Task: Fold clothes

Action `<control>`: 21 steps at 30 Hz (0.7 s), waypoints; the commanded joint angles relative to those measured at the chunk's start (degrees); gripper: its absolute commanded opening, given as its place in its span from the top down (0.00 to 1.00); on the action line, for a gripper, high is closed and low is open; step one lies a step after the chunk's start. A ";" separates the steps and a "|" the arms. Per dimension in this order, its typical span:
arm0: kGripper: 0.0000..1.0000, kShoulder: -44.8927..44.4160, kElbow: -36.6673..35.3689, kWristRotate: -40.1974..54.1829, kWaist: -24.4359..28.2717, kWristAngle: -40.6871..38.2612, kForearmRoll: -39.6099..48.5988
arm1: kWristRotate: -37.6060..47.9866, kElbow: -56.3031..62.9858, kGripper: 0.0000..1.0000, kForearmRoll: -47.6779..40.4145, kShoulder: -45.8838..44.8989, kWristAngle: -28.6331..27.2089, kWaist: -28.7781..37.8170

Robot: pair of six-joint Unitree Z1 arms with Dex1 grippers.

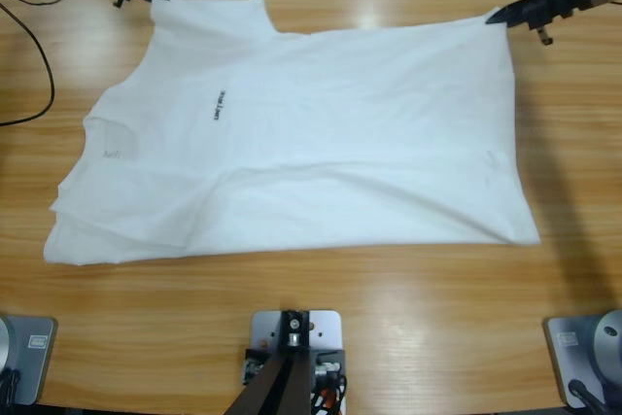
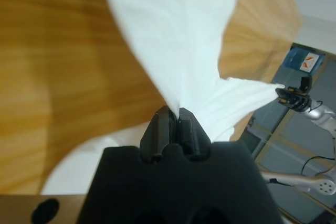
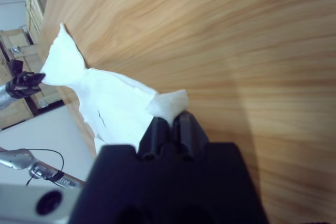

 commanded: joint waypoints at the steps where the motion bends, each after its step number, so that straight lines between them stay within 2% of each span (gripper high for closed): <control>1: 1.00 -4.97 -33.02 3.30 0.80 -1.72 8.29 | -2.08 0.90 1.00 4.14 -6.38 0.18 0.56; 6: 1.00 -8.03 -32.44 6.45 0.70 -3.00 15.13 | -3.75 2.25 1.00 7.17 -8.39 0.24 0.56; 10: 1.00 -9.84 -29.26 5.24 0.94 -2.96 15.30 | -5.73 3.41 1.00 9.84 -8.56 0.73 0.56; 12: 1.00 -11.04 -24.81 4.76 1.03 -2.96 15.25 | -6.44 4.40 1.00 10.19 -8.88 0.71 0.56; 18: 1.00 -15.21 -4.84 7.84 1.19 -2.96 15.23 | -8.60 5.49 1.00 12.41 -8.97 0.59 0.44; 21: 1.00 -16.08 1.20 9.67 1.50 -2.88 15.16 | -9.35 6.33 1.00 13.09 -9.63 0.25 0.02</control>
